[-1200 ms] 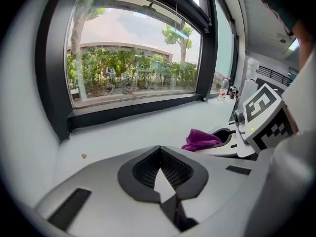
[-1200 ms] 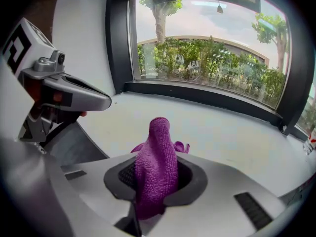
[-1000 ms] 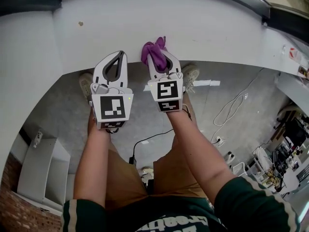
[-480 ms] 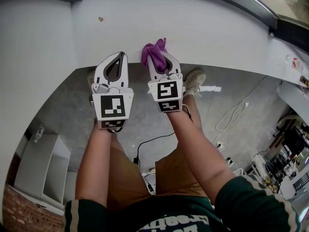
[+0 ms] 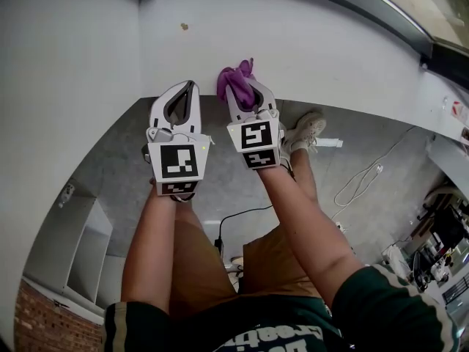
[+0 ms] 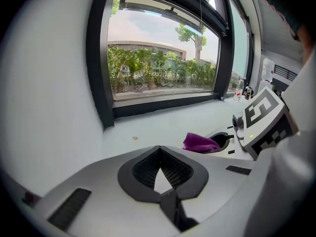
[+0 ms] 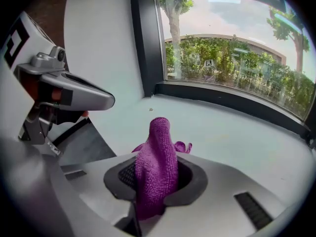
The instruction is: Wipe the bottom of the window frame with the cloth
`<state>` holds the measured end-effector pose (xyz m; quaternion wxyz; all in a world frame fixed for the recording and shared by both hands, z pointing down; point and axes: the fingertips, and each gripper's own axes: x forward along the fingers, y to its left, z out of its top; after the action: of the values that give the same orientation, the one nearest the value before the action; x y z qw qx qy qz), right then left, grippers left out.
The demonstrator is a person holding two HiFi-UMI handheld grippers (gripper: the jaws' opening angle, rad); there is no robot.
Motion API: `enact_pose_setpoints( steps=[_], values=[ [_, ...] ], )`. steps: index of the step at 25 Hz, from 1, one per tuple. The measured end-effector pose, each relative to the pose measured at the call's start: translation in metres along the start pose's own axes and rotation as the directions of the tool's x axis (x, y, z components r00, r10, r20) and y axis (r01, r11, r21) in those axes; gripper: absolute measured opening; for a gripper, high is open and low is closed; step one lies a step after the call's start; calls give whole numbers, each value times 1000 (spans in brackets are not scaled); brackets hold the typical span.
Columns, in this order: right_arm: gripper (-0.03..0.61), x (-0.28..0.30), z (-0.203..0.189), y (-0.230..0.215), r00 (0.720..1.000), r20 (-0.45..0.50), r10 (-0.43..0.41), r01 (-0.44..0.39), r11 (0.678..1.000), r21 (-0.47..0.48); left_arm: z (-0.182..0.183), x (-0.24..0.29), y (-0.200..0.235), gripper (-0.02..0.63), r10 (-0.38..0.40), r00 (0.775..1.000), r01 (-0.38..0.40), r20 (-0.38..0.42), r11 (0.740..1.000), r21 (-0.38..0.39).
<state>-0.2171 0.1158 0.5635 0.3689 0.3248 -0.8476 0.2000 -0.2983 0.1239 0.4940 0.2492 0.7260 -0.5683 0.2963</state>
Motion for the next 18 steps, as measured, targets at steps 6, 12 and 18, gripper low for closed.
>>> enact_pose_setpoints(
  steps=[6,12,18],
  values=[
    [97,15,13,27,999,-9,46,-46,999,-19,-13,-9,29,8,95,994,-94,-55,995,16],
    [97,25,24,46,997,-10,82,-83,995,-63,-26,-23,51,8,148,985,-149,-85,989,-16],
    [97,40,37,73,989,-22,146,-147,986,-77,-29,-35,63,8,162,982,-166,-92,985,-41]
  ],
)
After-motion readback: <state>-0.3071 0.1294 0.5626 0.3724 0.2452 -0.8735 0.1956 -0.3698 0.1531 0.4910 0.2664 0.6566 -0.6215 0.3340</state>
